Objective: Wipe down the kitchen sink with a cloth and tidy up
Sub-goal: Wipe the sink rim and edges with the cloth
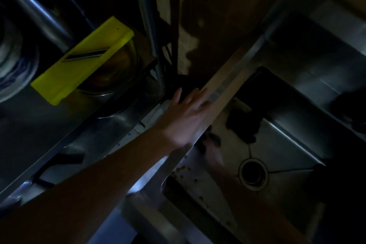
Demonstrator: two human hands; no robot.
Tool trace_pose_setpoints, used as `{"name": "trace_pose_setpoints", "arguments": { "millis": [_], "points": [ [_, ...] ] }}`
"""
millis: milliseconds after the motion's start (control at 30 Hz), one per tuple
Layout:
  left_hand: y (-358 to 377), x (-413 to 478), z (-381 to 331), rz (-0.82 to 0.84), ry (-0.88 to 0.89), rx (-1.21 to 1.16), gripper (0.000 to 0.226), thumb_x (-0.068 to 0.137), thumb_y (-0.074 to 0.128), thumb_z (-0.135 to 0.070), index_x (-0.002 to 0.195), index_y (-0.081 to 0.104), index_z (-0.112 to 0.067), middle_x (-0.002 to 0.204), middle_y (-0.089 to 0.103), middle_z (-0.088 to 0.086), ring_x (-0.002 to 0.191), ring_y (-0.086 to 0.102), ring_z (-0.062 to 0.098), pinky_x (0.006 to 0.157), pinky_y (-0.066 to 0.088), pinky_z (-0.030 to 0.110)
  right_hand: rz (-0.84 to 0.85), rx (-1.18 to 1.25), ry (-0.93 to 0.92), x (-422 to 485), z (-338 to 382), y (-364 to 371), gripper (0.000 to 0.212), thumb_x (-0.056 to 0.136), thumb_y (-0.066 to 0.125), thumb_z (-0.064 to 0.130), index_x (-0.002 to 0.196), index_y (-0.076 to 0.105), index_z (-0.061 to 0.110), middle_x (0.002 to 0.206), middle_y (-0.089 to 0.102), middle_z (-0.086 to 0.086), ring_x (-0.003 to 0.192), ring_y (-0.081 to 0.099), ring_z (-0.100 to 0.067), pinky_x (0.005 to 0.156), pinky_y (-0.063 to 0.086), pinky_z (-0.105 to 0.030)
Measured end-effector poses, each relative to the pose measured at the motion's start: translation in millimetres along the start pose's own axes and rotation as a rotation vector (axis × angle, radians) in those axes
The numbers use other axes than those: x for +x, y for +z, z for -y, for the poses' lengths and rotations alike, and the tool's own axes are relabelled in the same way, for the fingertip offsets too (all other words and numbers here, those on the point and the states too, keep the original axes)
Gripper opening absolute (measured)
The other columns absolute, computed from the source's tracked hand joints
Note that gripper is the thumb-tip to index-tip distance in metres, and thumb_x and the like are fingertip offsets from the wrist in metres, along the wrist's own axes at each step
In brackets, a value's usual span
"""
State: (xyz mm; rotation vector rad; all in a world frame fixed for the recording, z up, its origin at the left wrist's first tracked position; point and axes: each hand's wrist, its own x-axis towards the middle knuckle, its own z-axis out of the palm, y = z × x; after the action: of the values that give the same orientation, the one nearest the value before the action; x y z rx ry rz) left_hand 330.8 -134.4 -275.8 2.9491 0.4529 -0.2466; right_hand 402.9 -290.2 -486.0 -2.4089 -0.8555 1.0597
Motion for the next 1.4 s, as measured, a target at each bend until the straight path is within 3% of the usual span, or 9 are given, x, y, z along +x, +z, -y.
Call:
{"name": "trace_pose_setpoints", "arguments": {
  "millis": [100, 167, 333, 467, 633, 800, 1033, 1267, 1400],
  "points": [
    [1.0, -13.8, 2.1, 0.043, -0.024, -0.021, 0.060, 0.095, 0.044, -0.026, 0.148, 0.015, -0.026, 0.159, -0.001, 0.005, 0.145, 0.006, 0.025, 0.115, 0.005, 0.051, 0.251, -0.222, -0.203, -35.9, -4.6, 27.7, 0.048, 0.096, 0.043, 0.019, 0.144, 0.037, 0.027, 0.156, 0.022, -0.001, 0.144, 0.019, -0.025, 0.114, 0.025, -0.033],
    [-0.2, -17.4, 2.3, 0.045, -0.031, -0.045, 0.060, 0.096, 0.041, -0.026, 0.148, 0.012, -0.026, 0.159, -0.001, 0.004, 0.145, 0.008, 0.023, 0.115, 0.006, 0.050, 0.264, -0.224, -0.274, -42.8, -5.1, 27.8, 0.050, 0.095, 0.042, 0.019, 0.144, 0.037, 0.023, 0.157, 0.022, -0.001, 0.146, 0.015, -0.022, 0.118, 0.017, -0.033],
    [-1.6, -15.2, 2.0, 0.035, -0.032, -0.074, 0.058, 0.097, 0.038, -0.027, 0.148, 0.010, -0.027, 0.159, -0.001, 0.002, 0.143, 0.011, 0.020, 0.116, 0.007, 0.048, -0.149, 0.139, -0.054, -21.2, 10.6, -4.4, 0.042, 0.088, 0.048, -0.004, 0.127, 0.057, 0.008, 0.139, 0.049, -0.014, 0.133, 0.040, -0.031, 0.111, 0.033, -0.037],
    [1.7, -12.6, 5.3, 0.070, -0.015, -0.086, 0.054, 0.098, 0.029, -0.032, 0.148, 0.010, -0.026, 0.159, -0.007, 0.003, 0.145, 0.007, 0.019, 0.116, 0.006, 0.048, -0.387, 0.369, 0.271, 33.0, 21.3, -52.4, 0.048, 0.089, 0.047, -0.003, 0.136, 0.047, 0.005, 0.142, 0.046, -0.017, 0.131, 0.042, -0.034, 0.110, 0.035, -0.039],
    [8.9, -12.2, 3.4, 0.069, -0.007, -0.113, 0.061, 0.091, 0.045, -0.037, 0.146, 0.019, -0.027, 0.159, -0.002, 0.000, 0.146, 0.003, 0.018, 0.115, 0.004, 0.053, -0.214, 0.246, 0.228, 77.4, 32.5, -79.0, 0.041, 0.095, 0.052, 0.018, 0.134, 0.048, 0.006, 0.137, 0.052, -0.016, 0.126, 0.048, -0.033, 0.107, 0.038, -0.044],
    [10.3, -9.6, 3.1, 0.020, -0.040, -0.144, 0.059, 0.093, 0.044, -0.029, 0.147, 0.020, -0.025, 0.159, 0.002, 0.004, 0.143, 0.015, 0.021, 0.114, 0.007, 0.051, -0.220, 0.187, 0.043, 23.4, 27.4, -38.1, 0.035, 0.091, 0.049, 0.002, 0.125, 0.057, 0.003, 0.129, 0.057, -0.019, 0.120, 0.052, -0.035, 0.099, 0.040, -0.036],
    [8.0, -12.3, 0.1, 0.021, -0.042, -0.060, 0.060, 0.092, 0.044, -0.025, 0.147, 0.018, -0.025, 0.159, 0.002, 0.004, 0.143, 0.013, 0.023, 0.113, 0.011, 0.052, 0.211, -0.208, -0.183, -54.5, -42.5, -12.7, 0.049, 0.088, 0.049, 0.004, 0.135, 0.051, 0.016, 0.153, 0.032, -0.003, 0.144, 0.025, -0.020, 0.115, 0.020, -0.024],
    [5.0, -9.9, -2.6, 0.043, -0.074, -0.091, 0.060, 0.093, 0.042, -0.026, 0.148, 0.017, -0.028, 0.159, -0.001, 0.000, 0.144, 0.008, 0.019, 0.114, 0.008, 0.049, -0.425, 0.279, 0.439, -25.5, -56.3, -62.9, 0.047, 0.082, 0.048, -0.008, 0.126, 0.058, 0.005, 0.138, 0.051, -0.016, 0.128, 0.047, -0.033, 0.103, 0.038, -0.035],
    [4.3, -11.9, -2.2, 0.029, -0.086, -0.142, 0.059, 0.094, 0.041, -0.027, 0.148, 0.018, -0.028, 0.159, -0.001, -0.001, 0.145, 0.006, 0.017, 0.116, 0.005, 0.049, -0.418, 0.182, 0.464, -2.7, -57.0, -76.6, 0.045, 0.083, 0.047, -0.005, 0.124, 0.058, 0.007, 0.128, 0.057, -0.021, 0.118, 0.052, -0.038, 0.096, 0.044, -0.040]
  ]
}}
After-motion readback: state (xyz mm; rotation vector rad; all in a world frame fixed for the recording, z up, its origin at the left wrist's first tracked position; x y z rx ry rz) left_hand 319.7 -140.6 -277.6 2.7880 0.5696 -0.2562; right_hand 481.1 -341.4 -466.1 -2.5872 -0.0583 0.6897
